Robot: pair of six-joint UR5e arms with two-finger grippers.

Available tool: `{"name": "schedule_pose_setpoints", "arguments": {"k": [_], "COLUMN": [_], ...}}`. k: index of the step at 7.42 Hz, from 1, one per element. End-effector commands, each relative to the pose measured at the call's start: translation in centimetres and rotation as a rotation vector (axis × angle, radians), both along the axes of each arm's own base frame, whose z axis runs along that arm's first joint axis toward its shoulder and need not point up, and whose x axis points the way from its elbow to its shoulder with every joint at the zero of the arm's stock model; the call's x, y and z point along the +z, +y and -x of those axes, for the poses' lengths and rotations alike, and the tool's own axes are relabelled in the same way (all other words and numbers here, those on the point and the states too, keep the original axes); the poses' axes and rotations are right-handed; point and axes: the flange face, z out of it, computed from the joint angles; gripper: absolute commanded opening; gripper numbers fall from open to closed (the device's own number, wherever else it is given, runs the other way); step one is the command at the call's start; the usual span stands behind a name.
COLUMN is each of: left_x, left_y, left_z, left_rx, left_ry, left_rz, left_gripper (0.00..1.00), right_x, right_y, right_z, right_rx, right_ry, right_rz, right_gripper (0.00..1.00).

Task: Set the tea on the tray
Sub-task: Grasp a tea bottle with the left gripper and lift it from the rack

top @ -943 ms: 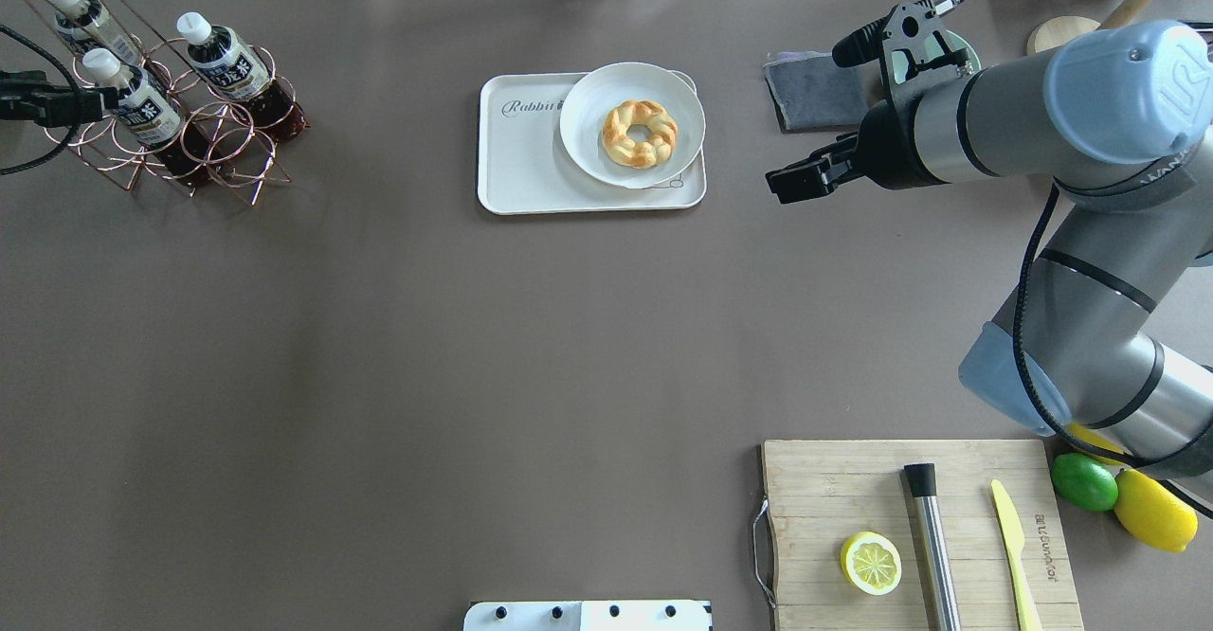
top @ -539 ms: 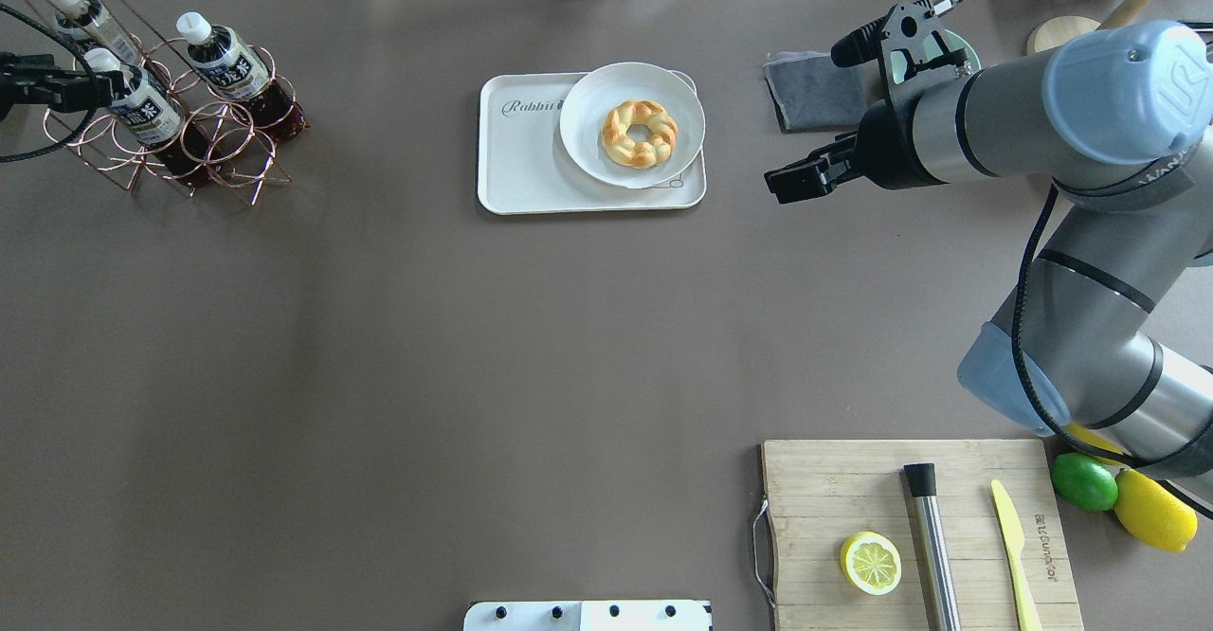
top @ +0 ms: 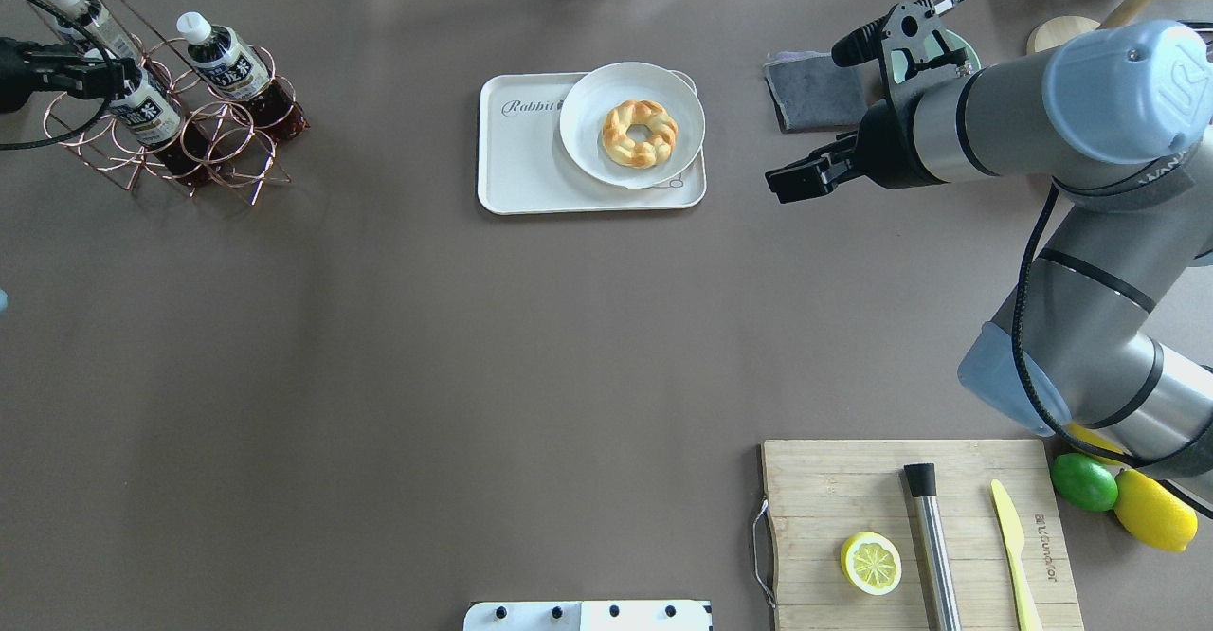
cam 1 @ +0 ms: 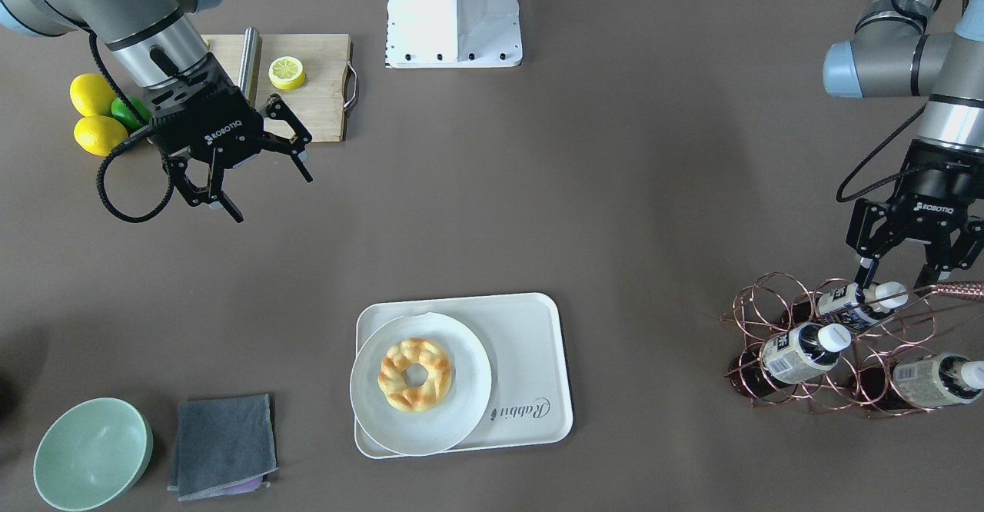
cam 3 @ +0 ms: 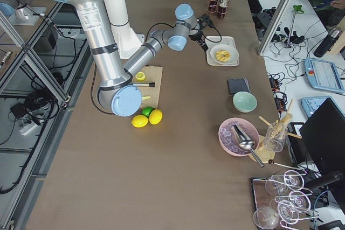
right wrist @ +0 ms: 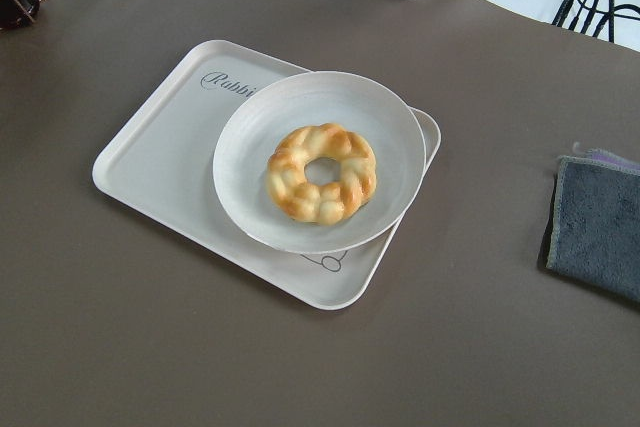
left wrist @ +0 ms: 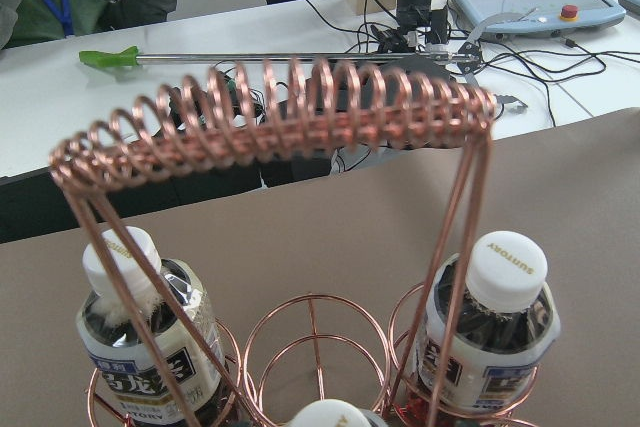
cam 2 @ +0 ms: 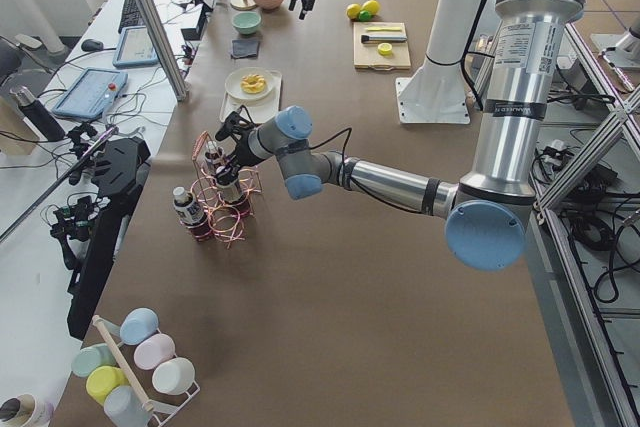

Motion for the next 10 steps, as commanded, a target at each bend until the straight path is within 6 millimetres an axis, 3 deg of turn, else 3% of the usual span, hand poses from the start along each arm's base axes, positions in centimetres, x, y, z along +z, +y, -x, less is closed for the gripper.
{"name": "schedule_pose_setpoints", "arguments": {"k": [1,3,4,6,7,10], "left_x": [1.7,1.6,1.4,1.1,1.1,0.5], "left_y": [-0.3,-0.4,-0.4,-0.2,-0.2,-0.3], "left_z": [-0.1,-0.2,-0.2,0.0,0.2,2.4], "left_rx": [0.001,0.0,-0.003,-0.006,-0.01,-0.024], "left_ry": [0.006,0.011,0.02,0.033,0.035,0.043], "left_rz": [-0.017,-0.021,-0.021,-0.036,-0.036,-0.042], "left_gripper": [0.72,0.66,0.53,0.14,0.0,0.0], "right_x": [0.0,0.0,-0.1,-0.2,-0.2,-0.3], "right_y": [0.0,0.0,0.0,0.1,0.1,0.1], "right_z": [0.0,0.0,-0.1,-0.1,-0.1,-0.3], "right_rx": [0.002,0.002,0.002,0.002,0.002,0.004], "right_ry": [0.0,0.0,-0.001,-0.003,-0.003,-0.005], "right_rz": [-0.001,-0.001,-0.002,-0.004,-0.004,-0.007], "right_gripper": [1.0,1.0,1.0,1.0,1.0,1.0]}}
